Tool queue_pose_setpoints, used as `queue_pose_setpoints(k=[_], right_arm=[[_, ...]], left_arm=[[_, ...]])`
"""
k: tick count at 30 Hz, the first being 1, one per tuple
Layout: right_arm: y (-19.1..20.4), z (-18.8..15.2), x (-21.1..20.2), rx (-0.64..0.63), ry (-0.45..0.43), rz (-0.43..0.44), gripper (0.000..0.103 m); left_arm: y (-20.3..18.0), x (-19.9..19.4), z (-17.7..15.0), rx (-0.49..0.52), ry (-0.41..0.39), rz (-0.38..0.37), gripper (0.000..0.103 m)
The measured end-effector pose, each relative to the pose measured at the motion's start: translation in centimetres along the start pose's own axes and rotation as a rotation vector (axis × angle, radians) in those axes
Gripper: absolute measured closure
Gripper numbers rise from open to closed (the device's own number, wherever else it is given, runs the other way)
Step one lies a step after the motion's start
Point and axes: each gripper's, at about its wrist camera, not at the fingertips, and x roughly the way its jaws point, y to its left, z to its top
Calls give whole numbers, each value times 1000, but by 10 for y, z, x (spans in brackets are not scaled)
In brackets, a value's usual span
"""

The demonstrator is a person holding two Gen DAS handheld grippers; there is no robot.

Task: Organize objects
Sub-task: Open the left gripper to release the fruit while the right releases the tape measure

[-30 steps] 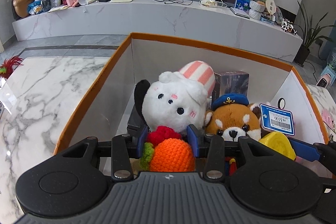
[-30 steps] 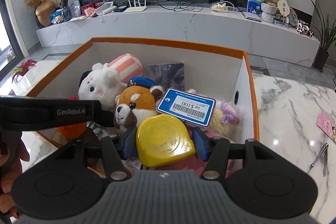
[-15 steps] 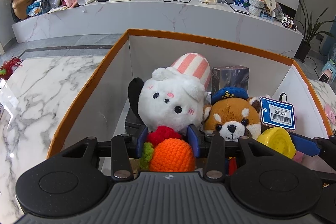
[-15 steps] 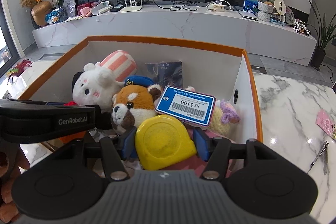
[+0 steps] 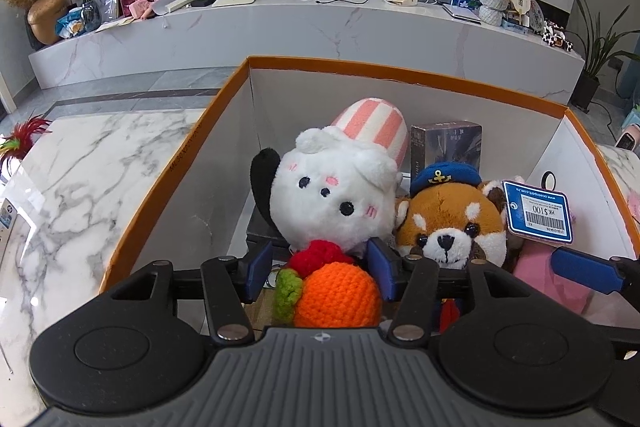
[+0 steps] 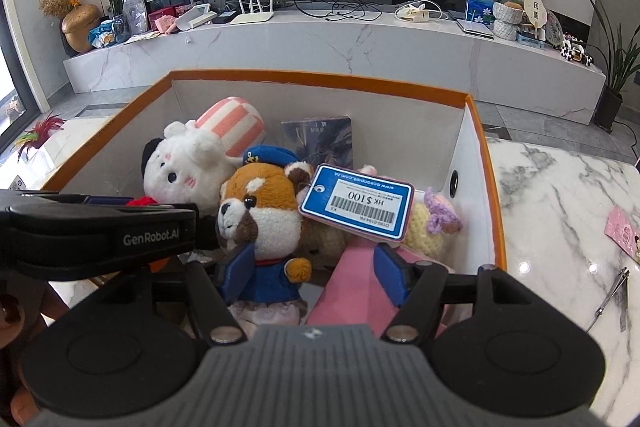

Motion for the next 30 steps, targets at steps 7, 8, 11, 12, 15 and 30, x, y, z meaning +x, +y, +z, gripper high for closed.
queue_pose_setpoints(k=[7, 8, 11, 12, 15, 30], right_arm=[[2, 1, -1, -3, -4, 11, 29], [3, 1, -2, -7, -6, 10, 28], [7, 1, -1, -28, -4, 7, 25], [8, 0, -2, -32, -5, 5, 25], [8, 0, -2, -31, -6, 6, 25], [12, -1, -7, -35, -15, -8, 22]], left_arm=[[0, -1, 0, 8, -1, 8, 40], [0, -1, 0, 8, -2, 7, 40], [0, -3, 0, 6, -6, 8, 40], [0, -3, 1, 4, -9, 10, 40], [1, -7, 2, 2, -19, 21, 39], [-5, -20, 4, 39, -48, 37, 38]])
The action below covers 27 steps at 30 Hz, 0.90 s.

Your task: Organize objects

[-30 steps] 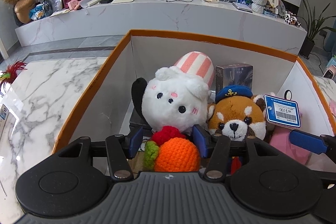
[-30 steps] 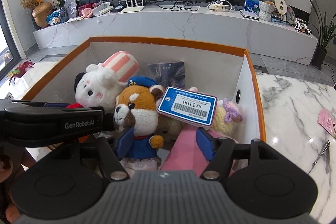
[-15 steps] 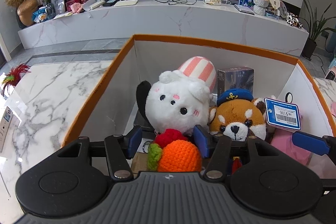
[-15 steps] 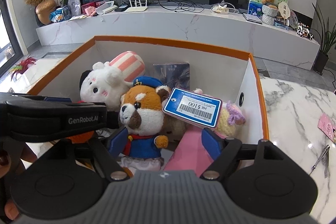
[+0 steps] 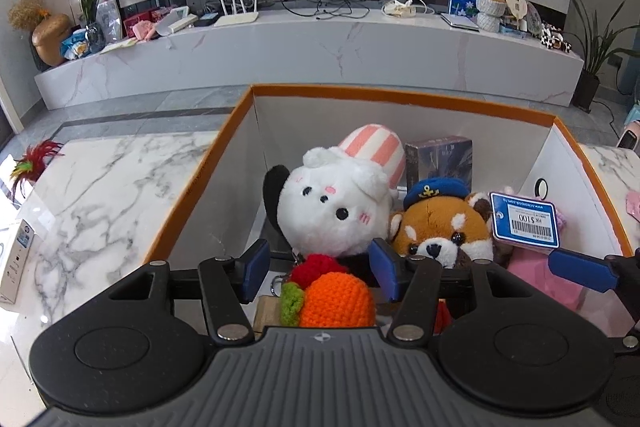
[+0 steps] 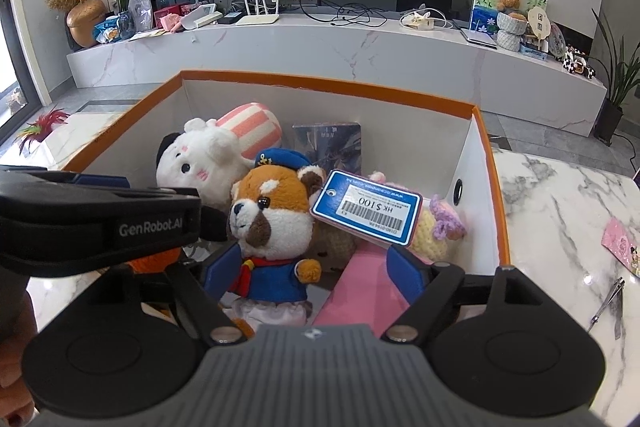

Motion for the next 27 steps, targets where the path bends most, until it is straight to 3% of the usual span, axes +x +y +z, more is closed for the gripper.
queue_pose_setpoints(k=[4, 10, 14, 21, 27], right_arm=[[1, 0, 0, -4, -3, -6, 20], [0, 0, 0, -5, -2, -10, 19], [0, 0, -1, -2, -1, -17, 18], [3, 4, -11, -5, -15, -54, 11], [3, 4, -21, 16, -12, -84, 9]], left_arm=[[-2, -2, 1, 20, -11, 43, 32], [3, -2, 0, -25, 17, -26, 32], [3, -2, 0, -29, 20, 3, 32], [6, -11, 1, -44, -25, -32, 25], [10, -20, 0, -62, -32, -15, 25]])
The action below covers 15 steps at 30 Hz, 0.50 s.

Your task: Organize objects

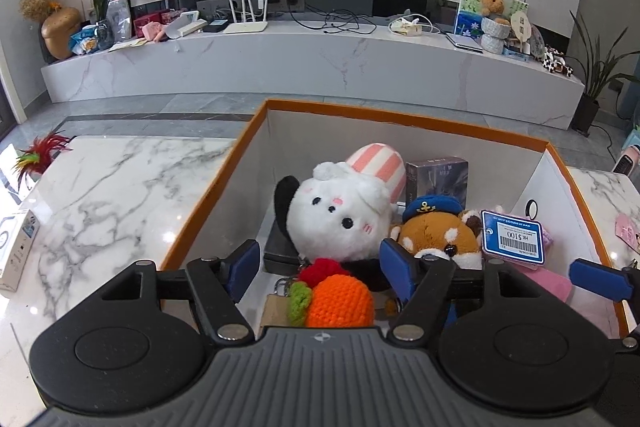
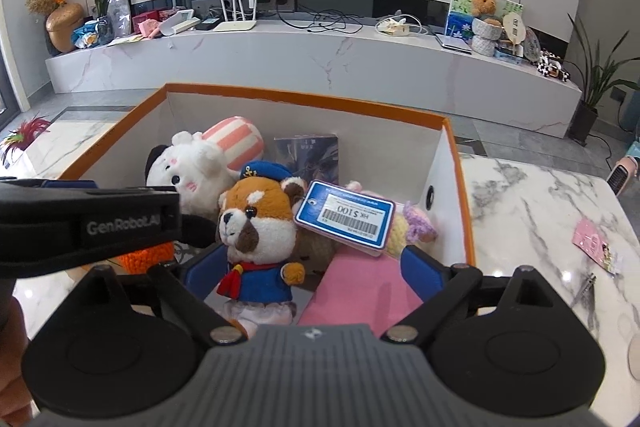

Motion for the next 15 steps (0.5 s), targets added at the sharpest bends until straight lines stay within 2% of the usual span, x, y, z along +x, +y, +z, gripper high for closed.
queue_pose_setpoints(k=[12, 15], right_arm=[[2, -7, -38, -19, -16, -54, 5], [2, -12, -47, -26, -19, -64, 5]], left_arm=[[18, -36, -21, -14, -19, 19, 22], [26, -49, -28, -17, -36, 25, 18]])
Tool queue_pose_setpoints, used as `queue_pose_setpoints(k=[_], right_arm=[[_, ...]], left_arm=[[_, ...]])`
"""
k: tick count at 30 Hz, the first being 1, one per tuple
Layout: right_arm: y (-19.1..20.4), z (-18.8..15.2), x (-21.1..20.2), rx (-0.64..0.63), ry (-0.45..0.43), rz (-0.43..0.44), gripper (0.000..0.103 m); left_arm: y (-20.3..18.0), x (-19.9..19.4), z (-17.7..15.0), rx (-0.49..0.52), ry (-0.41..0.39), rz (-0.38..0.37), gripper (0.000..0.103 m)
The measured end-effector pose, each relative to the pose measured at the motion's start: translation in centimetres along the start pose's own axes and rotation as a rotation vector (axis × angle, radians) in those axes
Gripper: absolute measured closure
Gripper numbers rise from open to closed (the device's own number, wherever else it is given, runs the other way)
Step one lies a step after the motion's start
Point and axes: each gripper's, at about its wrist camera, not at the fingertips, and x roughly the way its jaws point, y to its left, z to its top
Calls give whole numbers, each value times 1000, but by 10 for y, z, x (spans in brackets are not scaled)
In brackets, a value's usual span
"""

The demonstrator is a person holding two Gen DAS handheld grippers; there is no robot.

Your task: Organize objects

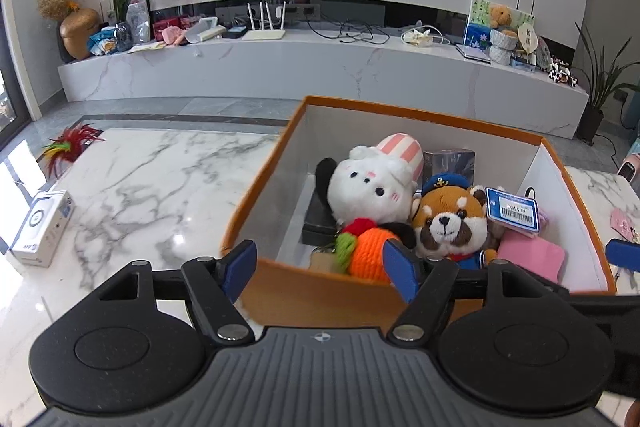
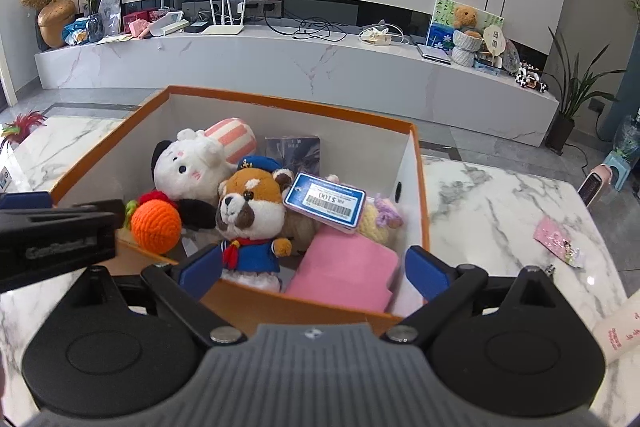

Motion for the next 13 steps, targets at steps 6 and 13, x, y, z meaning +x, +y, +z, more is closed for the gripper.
queue_pose_setpoints(k=[6, 13], right_arm=[[-3, -6, -17, 33, -8, -23, 5], [-2, -16, -28, 86, -11, -54, 4]], left_arm=[[0, -20, -8, 72, -42, 74, 14], [-4, -25, -14, 88, -17, 9, 15]])
